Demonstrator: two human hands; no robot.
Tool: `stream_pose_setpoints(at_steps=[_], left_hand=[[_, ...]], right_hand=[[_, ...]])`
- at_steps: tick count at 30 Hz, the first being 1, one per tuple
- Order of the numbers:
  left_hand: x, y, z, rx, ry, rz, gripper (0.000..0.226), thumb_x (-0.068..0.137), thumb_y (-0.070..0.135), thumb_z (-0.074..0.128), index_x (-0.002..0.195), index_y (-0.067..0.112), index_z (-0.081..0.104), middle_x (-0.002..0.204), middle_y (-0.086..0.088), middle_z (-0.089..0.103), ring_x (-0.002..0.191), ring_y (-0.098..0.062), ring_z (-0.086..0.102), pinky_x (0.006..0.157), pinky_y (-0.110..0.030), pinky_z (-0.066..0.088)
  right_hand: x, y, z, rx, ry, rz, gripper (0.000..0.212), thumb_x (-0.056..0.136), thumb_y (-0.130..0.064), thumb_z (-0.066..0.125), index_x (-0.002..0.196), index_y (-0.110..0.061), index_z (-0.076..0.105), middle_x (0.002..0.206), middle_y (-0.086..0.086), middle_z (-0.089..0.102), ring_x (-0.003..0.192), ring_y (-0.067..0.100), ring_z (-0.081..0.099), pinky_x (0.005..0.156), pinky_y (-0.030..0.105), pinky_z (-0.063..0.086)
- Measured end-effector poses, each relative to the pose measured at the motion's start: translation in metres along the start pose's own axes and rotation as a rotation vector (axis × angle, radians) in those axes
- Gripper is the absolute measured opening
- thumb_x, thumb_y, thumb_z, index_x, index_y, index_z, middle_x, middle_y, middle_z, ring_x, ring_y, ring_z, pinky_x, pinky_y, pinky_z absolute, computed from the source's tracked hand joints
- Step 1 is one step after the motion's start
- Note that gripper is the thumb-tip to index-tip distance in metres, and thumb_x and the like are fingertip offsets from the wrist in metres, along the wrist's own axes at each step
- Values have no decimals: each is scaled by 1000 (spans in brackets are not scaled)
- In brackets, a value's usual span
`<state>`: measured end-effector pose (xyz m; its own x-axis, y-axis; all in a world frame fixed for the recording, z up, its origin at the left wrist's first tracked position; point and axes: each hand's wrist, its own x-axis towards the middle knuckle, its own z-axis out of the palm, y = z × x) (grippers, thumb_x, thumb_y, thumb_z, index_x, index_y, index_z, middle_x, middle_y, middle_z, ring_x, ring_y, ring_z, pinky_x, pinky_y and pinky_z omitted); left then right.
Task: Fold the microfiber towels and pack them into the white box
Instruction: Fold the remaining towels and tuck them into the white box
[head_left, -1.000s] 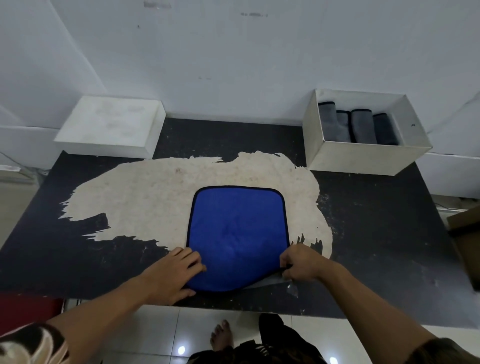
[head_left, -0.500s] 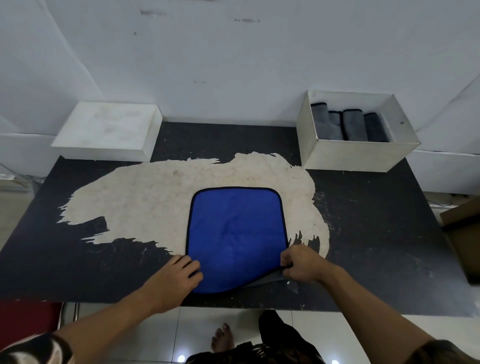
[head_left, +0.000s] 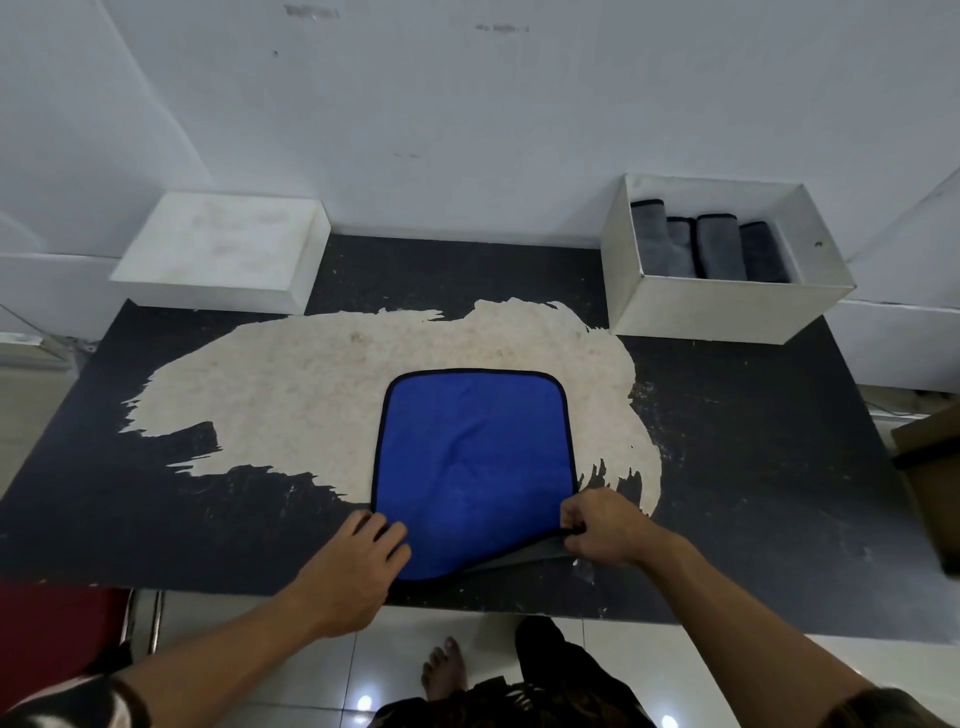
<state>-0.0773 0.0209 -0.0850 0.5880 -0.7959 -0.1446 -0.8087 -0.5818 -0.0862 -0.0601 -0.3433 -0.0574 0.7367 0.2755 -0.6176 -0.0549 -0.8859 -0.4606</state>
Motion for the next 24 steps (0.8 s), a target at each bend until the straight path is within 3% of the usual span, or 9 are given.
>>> stream_pose_setpoints(at_steps=[3,7,11,13,18,20,24], left_hand=[[5,3,-4,-49,21,-33,24,80,32,59,96,16,66,99,-5,64,85,-23,60,82,-40,52],[23,-15,-23,-536,169,-361,10,92,22,58,99,25,64,95,12,66,88,-4,60,91,-29,47],[56,-46,-46,-873,376,-683,11,95,17,59,101,22,65,91,11,66,82,4,59,72,-11,42],[71,-59,-53,-986,418,-781,9,96,20,57,98,23,65,87,12,66,82,4,59,67,-13,42],[109,-86,-48,-1079,324,-997,16,99,27,51,95,19,64,89,2,66,83,-14,60,63,-25,42],[120,-92,-39,-1079,252,-1060,15,99,26,52,99,17,64,92,-1,66,86,-19,60,66,-26,41],[133,-106,-27,-1037,298,-1122,16,99,26,50,100,17,64,89,1,64,84,-17,58,61,-20,37]], right_hand=[[-2,0,-1,26,7,-13,13,80,-20,67,75,-29,59,79,-6,62,77,9,61,66,22,48],[-3,2,-13,203,109,15,12,79,-15,69,73,-25,63,77,-5,66,77,13,63,72,30,54],[9,1,-35,428,366,91,11,79,-12,71,73,-20,66,75,-2,66,74,17,62,71,36,51],[20,-1,-47,565,489,127,13,81,-11,71,72,-18,65,70,3,66,69,22,63,69,40,53],[63,-5,-66,854,613,232,5,90,-13,67,86,-12,70,89,11,72,90,32,69,82,52,58],[80,-4,-68,851,643,305,6,91,-18,66,89,-13,69,89,8,71,89,29,68,82,48,57],[107,-3,-76,791,752,345,4,93,-21,64,89,-19,65,85,1,68,78,19,62,60,26,43]])
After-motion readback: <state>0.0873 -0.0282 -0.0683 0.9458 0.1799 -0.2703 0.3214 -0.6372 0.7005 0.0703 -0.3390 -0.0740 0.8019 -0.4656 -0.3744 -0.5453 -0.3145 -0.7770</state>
